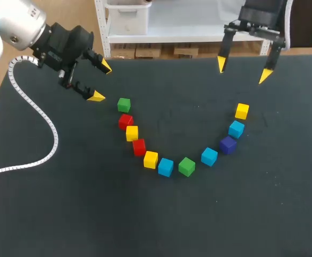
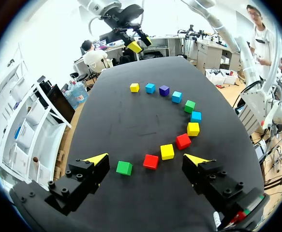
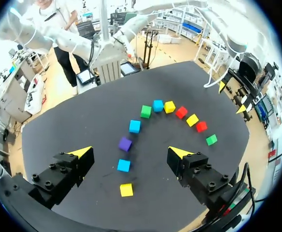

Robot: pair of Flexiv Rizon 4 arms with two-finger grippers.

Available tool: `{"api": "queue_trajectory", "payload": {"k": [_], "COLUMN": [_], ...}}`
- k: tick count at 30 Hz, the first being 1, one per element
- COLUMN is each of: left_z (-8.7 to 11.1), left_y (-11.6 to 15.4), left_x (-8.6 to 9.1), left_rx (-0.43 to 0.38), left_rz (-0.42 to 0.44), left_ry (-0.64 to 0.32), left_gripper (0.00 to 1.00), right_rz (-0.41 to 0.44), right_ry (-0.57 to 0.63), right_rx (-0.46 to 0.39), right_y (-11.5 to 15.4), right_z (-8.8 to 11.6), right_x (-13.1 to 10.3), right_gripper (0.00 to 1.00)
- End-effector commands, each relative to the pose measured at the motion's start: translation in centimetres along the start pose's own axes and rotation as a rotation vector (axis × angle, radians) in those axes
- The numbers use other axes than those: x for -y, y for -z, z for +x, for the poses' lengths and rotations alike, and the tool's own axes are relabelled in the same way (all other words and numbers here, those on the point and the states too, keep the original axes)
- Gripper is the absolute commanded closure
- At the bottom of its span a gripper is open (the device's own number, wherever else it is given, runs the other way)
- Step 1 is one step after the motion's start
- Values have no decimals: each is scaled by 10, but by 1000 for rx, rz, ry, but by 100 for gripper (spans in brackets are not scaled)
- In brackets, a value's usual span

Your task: Place the blue cubes, place green cubes on the blue cubes, place the yellow cubes on the green cubes, then place the red cubes on the yellow cubes, and place purple cube on the red cubes.

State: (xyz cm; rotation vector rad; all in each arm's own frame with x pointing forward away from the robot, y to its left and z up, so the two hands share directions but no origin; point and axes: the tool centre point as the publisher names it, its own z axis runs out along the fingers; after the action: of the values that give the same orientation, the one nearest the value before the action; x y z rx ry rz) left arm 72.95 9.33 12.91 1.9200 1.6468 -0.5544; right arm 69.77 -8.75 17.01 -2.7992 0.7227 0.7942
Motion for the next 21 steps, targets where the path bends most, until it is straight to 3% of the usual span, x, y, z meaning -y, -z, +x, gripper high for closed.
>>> {"api": "queue_trajectory", "payload": {"k": [1,13,21], "left_z": [0,0,0], "left_y": [0,0,0], "left_x": [-2,-2,-2], "left_rx": [-1,-1,-1], "left_rz": [4,4,4], "left_ry": [-1,-1,-1], "left_gripper": [0,0,0], "right_rz": [125,142,140], "right_ry": [-4,-55,-114], "right_rx": [-118,-164,-211], "right_y": [-24,-67,-97], "right_z": [-8,-30,-50], "right_x": [-15,-21,-9], "right_gripper": [0,0,0]}}
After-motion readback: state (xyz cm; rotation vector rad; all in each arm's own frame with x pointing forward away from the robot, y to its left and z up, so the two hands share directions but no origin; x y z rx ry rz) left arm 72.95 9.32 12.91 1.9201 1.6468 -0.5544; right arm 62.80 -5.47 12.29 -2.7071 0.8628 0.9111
